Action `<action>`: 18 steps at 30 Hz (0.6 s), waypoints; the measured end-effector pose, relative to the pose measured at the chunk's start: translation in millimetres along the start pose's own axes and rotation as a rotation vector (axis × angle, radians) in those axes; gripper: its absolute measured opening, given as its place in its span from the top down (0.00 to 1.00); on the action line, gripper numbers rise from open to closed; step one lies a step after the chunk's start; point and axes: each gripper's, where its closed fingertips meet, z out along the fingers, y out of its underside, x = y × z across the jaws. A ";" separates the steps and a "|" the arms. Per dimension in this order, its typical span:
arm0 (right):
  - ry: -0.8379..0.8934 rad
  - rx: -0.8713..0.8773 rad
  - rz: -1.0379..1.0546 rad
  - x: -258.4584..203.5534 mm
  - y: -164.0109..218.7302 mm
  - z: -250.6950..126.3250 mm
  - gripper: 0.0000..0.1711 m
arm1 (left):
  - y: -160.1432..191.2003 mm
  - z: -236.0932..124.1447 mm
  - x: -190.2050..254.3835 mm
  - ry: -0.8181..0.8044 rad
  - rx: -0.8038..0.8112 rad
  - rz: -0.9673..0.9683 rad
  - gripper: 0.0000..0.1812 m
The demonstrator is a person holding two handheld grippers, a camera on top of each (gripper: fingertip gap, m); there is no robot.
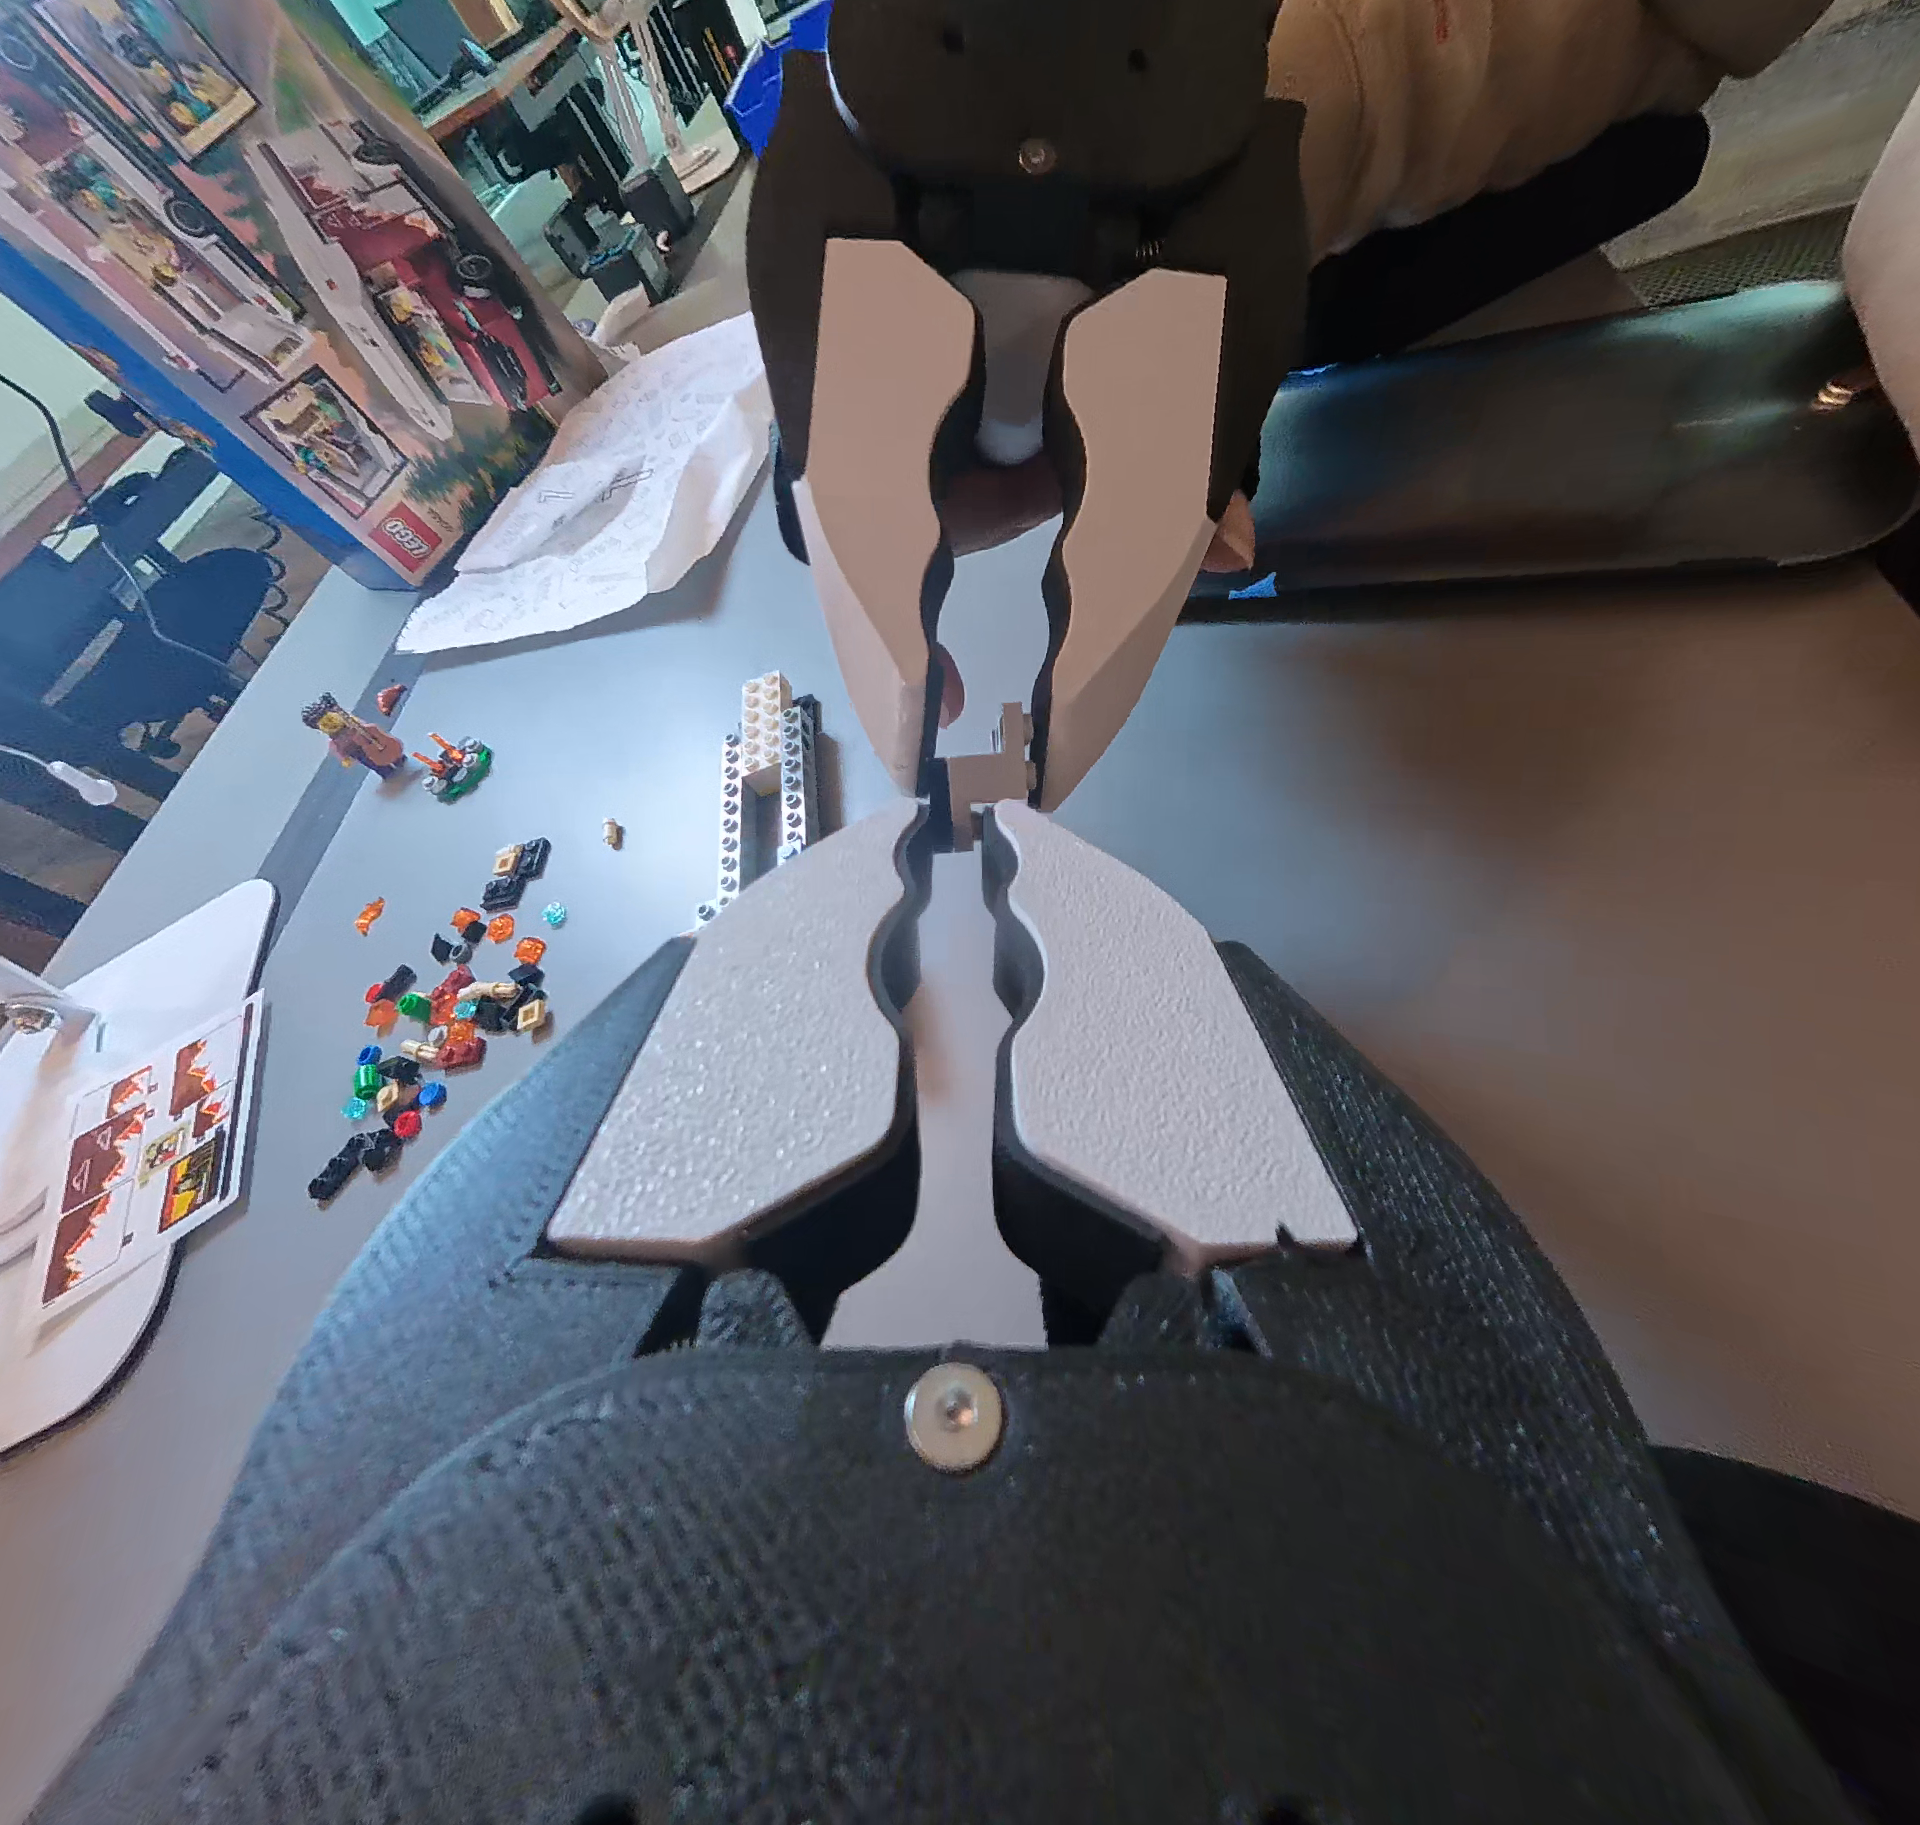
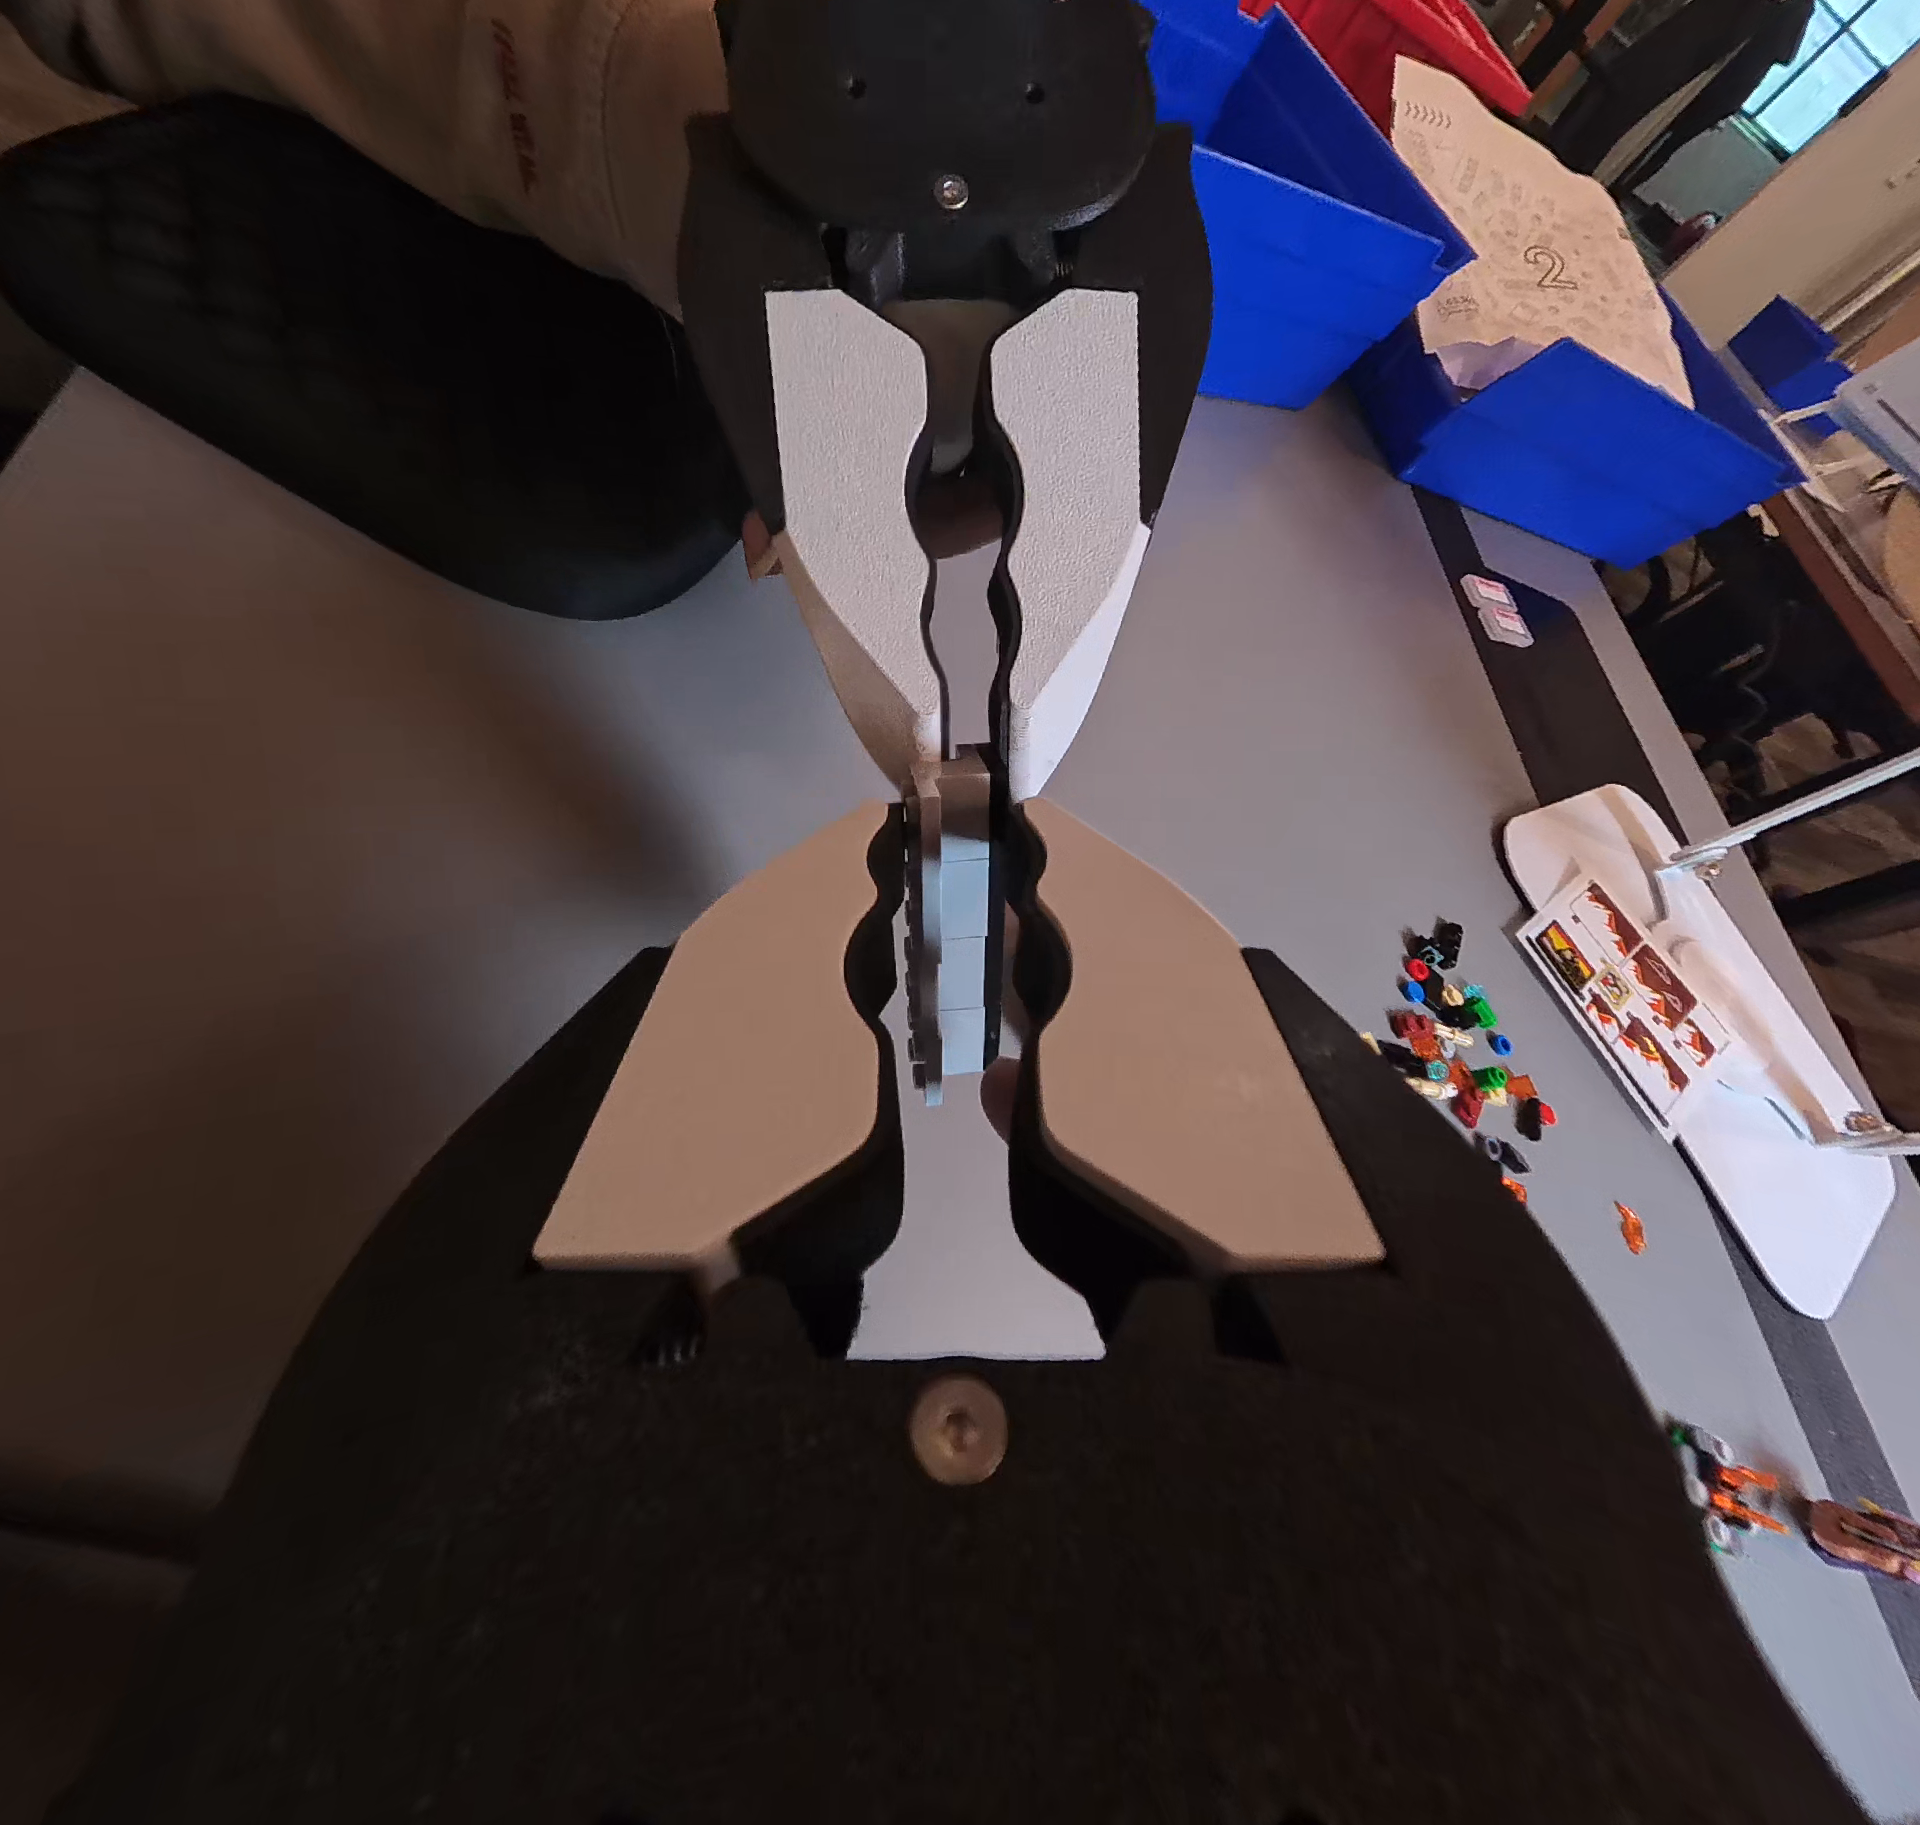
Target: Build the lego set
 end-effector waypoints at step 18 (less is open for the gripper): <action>0.010 -0.021 -0.068 6.0 -1.0 -15.1 0.83 | -14.9 -11.2 -1.8 -0.012 0.121 0.018 0.95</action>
